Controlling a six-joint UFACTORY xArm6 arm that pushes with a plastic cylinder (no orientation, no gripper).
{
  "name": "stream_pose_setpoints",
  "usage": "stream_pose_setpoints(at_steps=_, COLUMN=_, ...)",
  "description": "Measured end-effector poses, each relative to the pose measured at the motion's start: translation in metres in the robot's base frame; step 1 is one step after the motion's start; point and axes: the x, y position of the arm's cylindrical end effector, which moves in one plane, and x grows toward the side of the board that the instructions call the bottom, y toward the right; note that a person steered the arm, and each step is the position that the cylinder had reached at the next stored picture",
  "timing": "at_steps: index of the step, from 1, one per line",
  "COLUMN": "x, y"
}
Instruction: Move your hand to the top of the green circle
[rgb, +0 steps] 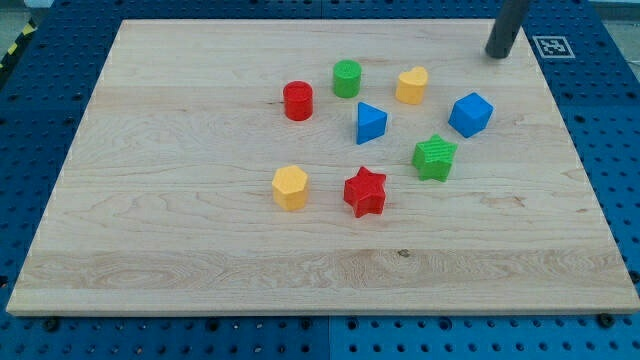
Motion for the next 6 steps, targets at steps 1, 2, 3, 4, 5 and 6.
stream_pose_setpoints(at_steps=1, x=0.005, y=-0.061)
stream_pose_setpoints(at_steps=2, x=0.005, y=-0.098)
stream_pose_setpoints(at_steps=3, x=0.005, y=-0.117)
stream_pose_setpoints(at_steps=4, x=0.007, y=-0.129)
stream_pose_setpoints(at_steps=5, x=0.006, y=-0.163)
stream_pose_setpoints(at_steps=6, x=0.004, y=-0.201)
